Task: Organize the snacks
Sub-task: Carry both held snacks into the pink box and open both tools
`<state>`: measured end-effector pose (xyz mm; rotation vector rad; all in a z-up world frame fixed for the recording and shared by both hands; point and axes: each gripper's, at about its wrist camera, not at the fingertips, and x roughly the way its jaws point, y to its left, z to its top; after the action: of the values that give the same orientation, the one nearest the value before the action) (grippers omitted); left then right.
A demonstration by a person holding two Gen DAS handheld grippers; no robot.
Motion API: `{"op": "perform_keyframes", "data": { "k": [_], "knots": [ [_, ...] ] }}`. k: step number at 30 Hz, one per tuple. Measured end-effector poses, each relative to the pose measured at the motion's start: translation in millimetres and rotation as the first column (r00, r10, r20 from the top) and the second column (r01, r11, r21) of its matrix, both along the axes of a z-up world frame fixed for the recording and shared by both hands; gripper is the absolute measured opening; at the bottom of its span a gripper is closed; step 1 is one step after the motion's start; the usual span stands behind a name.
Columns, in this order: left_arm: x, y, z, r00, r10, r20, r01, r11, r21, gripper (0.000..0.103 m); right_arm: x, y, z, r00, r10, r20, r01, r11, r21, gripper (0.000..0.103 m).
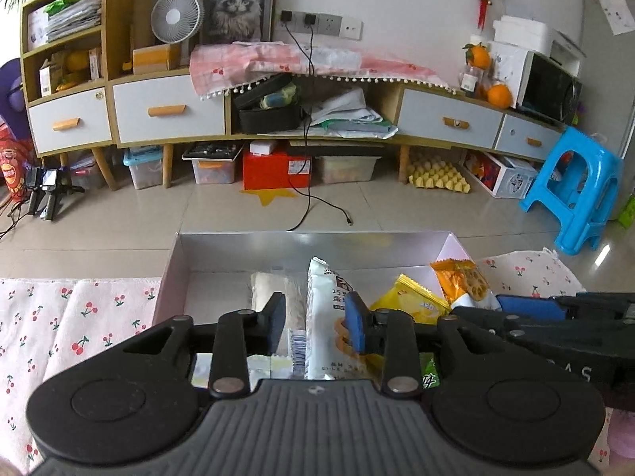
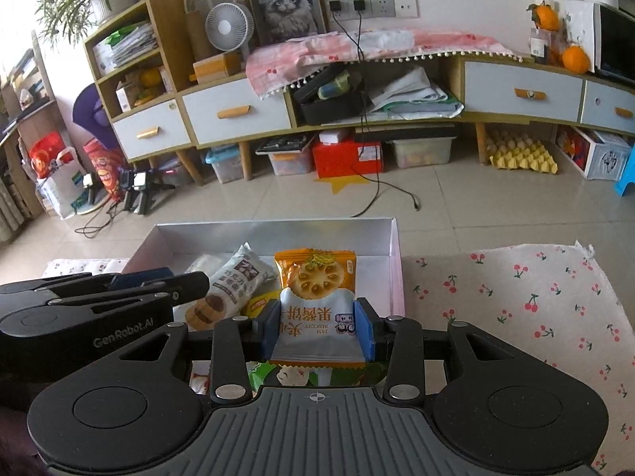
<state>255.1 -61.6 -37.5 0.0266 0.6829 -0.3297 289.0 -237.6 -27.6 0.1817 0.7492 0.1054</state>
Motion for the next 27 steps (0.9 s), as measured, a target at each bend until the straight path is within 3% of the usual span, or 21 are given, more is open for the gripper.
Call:
{"op": "perform_keyframes", "data": {
  "k": [3,4,6,14,27],
  "knots": [
    [-2,2,1,1.000,0.007,-0.003,-0.007,1.000,-0.004,0.040,-2,1,1,1.000,0.011,0.003,-0.011,1.000,-0.004,0.046],
    [-2,1,1,1.000,0.007,-0.001,-0.007,1.000,-0.003,0.044,-2,1,1,1.000,0.015,-0.005,-0.015,1.000,-0.004,0.055],
    [-5,2,4,1.000,0.009,0.007,-0.009,1.000,0.001,0.047,-4,3,4,1.000,0.019,-0.005,-0.019,1.000,-0.005,0.063],
    [-21,11,23,1.000,0.013,0.026,-0.013,1.000,0.015,0.055,-21,11,28,0.999,0.039,0.018,-0.038,0.999,-0.033,0.067],
    [-61,36,38,0.999,0.047,-0.010,-0.047,0.999,0.013,0.061,-75,30,61,0.996,0.082,0.044,-0.079,0.995,-0.061,0.073]
  ]
}}
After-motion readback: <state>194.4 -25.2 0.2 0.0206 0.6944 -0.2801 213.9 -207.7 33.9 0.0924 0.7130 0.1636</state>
